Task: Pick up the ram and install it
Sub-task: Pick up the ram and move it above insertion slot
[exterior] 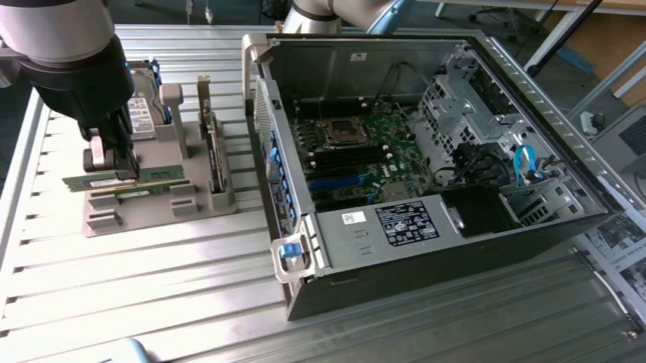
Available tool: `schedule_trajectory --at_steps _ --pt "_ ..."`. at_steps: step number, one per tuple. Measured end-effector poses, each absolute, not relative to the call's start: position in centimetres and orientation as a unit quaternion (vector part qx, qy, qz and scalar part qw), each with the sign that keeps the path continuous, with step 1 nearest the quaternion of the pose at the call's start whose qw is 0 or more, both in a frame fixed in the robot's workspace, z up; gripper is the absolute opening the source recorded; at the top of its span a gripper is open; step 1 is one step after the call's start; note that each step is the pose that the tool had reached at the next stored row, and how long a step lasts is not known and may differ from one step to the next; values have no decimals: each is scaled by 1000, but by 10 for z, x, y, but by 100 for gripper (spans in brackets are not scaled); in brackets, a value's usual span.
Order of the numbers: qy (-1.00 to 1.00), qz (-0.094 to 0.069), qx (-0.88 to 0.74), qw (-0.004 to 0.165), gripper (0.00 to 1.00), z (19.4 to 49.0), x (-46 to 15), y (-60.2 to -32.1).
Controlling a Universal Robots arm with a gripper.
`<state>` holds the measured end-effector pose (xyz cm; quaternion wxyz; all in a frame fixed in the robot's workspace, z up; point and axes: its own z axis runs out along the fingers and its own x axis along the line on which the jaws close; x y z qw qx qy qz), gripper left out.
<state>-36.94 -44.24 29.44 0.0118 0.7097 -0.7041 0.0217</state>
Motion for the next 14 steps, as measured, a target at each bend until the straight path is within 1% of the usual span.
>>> schedule_trajectory --at_steps 14 --pt "-704 22 710 12 12 300 -369 -442"
